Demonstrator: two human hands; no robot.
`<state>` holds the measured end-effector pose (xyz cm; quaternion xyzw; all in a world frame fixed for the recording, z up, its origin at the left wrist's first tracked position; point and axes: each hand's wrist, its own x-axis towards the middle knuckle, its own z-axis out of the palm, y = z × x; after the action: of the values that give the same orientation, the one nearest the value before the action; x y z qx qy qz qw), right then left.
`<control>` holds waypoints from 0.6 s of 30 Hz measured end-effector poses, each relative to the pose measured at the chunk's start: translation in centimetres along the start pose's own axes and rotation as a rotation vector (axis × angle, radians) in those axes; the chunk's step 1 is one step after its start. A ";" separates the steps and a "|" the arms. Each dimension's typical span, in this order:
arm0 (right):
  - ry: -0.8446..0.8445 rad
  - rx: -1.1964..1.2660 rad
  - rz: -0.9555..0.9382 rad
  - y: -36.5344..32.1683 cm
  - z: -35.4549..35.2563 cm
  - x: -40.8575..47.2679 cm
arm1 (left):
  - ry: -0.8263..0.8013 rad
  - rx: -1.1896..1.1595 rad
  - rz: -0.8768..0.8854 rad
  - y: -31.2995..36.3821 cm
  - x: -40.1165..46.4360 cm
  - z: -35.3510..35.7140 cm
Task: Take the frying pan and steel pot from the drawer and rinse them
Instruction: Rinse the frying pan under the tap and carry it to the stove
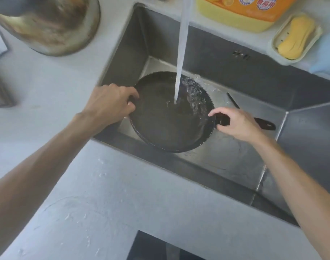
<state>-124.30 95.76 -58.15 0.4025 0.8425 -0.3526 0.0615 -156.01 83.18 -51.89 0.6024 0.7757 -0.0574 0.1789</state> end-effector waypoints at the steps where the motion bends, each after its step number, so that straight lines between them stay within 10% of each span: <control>1: 0.048 -0.093 -0.023 -0.4 -0.7 0.1 | -0.041 -0.027 -0.048 -0.3 -0.2 1.5; 8: 0.424 -0.341 -0.100 -2.7 -3.9 -0.1 | 0.197 -0.622 -0.385 0.3 -0.9 5.2; 11: 0.584 -0.339 -0.033 -3.2 -3.8 -0.6 | 0.049 -0.902 -0.409 -0.3 0.3 3.6; 18: 0.472 -0.453 -0.001 -2.5 -3.4 -0.3 | 0.177 -0.495 -0.123 1.0 0.2 3.4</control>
<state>-125.31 96.66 -54.11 0.4489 0.8907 -0.0534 -0.0477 -154.40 82.63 -54.95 0.4949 0.8139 0.1762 0.2482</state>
